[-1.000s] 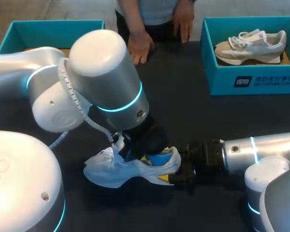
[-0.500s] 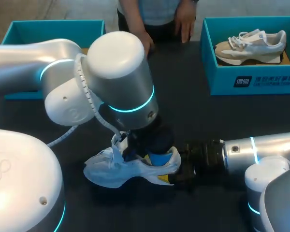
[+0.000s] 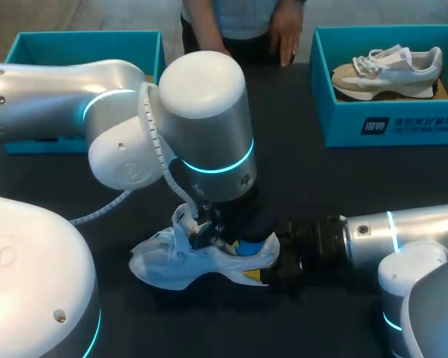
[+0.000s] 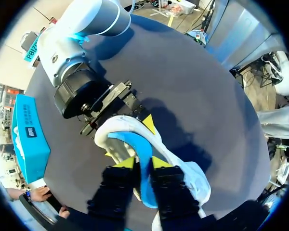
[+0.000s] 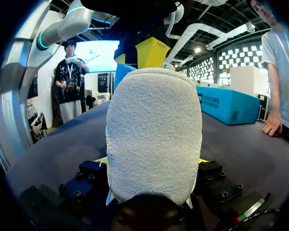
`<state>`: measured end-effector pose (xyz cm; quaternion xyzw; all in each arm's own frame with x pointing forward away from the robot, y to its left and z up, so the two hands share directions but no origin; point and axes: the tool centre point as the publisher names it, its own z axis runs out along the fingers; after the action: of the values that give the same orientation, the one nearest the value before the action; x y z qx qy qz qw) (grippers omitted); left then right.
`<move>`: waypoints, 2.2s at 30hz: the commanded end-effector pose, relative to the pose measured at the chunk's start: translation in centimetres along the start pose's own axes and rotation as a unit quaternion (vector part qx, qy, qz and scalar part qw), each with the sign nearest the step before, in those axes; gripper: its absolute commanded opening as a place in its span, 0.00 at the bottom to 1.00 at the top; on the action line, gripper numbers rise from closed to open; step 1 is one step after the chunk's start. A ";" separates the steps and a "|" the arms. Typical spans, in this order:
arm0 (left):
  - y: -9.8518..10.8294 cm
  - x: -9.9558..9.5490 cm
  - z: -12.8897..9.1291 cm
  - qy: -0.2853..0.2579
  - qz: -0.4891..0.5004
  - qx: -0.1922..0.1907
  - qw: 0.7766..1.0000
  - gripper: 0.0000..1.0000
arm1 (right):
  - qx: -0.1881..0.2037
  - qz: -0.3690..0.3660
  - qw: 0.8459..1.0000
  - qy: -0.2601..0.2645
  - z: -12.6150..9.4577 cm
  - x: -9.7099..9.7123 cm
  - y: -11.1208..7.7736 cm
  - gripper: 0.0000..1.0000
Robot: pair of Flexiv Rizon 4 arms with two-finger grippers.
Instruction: Take the shoe out of the shoebox, open the shoe tongue, remove and reinsert the insole, then place the shoe into the shoebox
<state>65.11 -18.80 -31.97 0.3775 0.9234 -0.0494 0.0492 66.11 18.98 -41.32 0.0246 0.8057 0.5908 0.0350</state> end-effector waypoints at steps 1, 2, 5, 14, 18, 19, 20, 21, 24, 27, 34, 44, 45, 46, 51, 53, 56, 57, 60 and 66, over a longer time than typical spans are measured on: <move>-0.2 -0.1 0.1 -0.004 -0.006 -0.001 1.000 0.00 | 0.001 0.000 1.000 -0.001 0.0 0.1 0.1 0.00; -0.1 -0.1 0.0 -0.006 -0.010 0.001 1.000 0.00 | 0.001 0.000 1.000 -0.001 0.0 0.1 0.1 0.00; 0.4 -0.1 -0.5 -0.014 -0.030 0.018 0.999 0.00 | 0.001 0.000 1.000 -0.001 0.0 0.1 0.1 0.00; 1.8 0.3 -1.7 -0.045 -0.087 0.067 0.993 0.00 | 0.001 0.000 1.000 -0.001 0.0 0.1 0.1 0.00; 2.3 0.5 -2.0 -0.056 -0.107 0.092 0.988 0.00 | 0.001 0.000 1.000 -0.001 0.0 0.1 0.1 0.00; 2.4 0.6 -2.1 -0.062 -0.113 0.096 0.987 0.00 | 0.001 0.000 1.000 -0.001 0.0 0.1 0.1 0.00; 2.5 0.6 -2.2 -0.065 -0.117 0.104 0.986 0.00 | 0.001 0.000 1.000 -0.001 0.0 0.1 0.1 0.00; 2.6 0.7 -2.3 -0.067 -0.121 0.111 0.984 0.00 | 0.001 0.000 1.000 -0.001 0.0 0.1 0.1 0.00; 2.8 0.9 -2.6 -0.074 -0.129 0.126 0.981 0.00 | 0.001 0.000 1.000 -0.001 0.0 0.1 0.1 0.00; 2.9 1.0 -2.7 -0.078 -0.135 0.140 0.978 0.00 | 0.001 0.000 1.000 -0.001 0.0 0.1 0.1 0.00; 2.5 0.8 -2.5 -0.084 -0.156 0.157 0.972 0.00 | 0.001 0.000 1.000 -0.001 0.0 0.1 0.1 0.00; -0.3 -0.7 -2.4 -0.096 -0.171 0.160 0.967 0.00 | 0.001 0.000 1.000 -0.001 0.0 0.1 0.1 0.00; -0.4 -0.7 -2.4 -0.098 -0.171 0.160 0.967 0.00 | 0.001 0.000 1.000 -0.001 0.0 0.1 0.1 0.00; -0.6 -0.8 -2.4 -0.101 -0.172 0.158 0.967 0.00 | 0.001 0.000 1.000 -0.001 0.0 0.1 0.1 0.00; -1.0 -1.4 -2.1 -0.108 -0.181 0.151 0.966 0.19 | 0.001 0.000 1.000 -0.001 0.0 0.1 0.1 0.00; -1.0 -1.7 -2.1 -0.108 -0.182 0.150 0.966 0.20 | 0.001 0.000 1.000 -0.001 0.0 0.1 0.1 0.00; -1.1 -1.9 -2.0 -0.109 -0.185 0.147 0.965 0.27 | 0.001 0.000 1.000 -0.001 0.0 0.1 0.1 0.00; -1.1 -2.0 -2.0 -0.109 -0.186 0.147 0.965 0.34 | 0.001 0.000 1.000 -0.001 0.0 0.1 0.1 0.00; -1.1 -2.1 -2.1 -0.109 -0.188 0.148 0.965 0.35 | 0.001 0.000 1.000 -0.001 0.0 0.1 0.1 0.00; -0.6 -1.5 -2.8 -0.096 -0.183 0.161 0.965 0.45 | 0.001 0.000 1.000 -0.001 0.0 0.1 0.1 0.00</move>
<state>65.41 -20.67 -29.30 0.1939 0.9490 -0.2379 0.0719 66.09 18.98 -41.30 0.0243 0.8056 0.5910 0.0349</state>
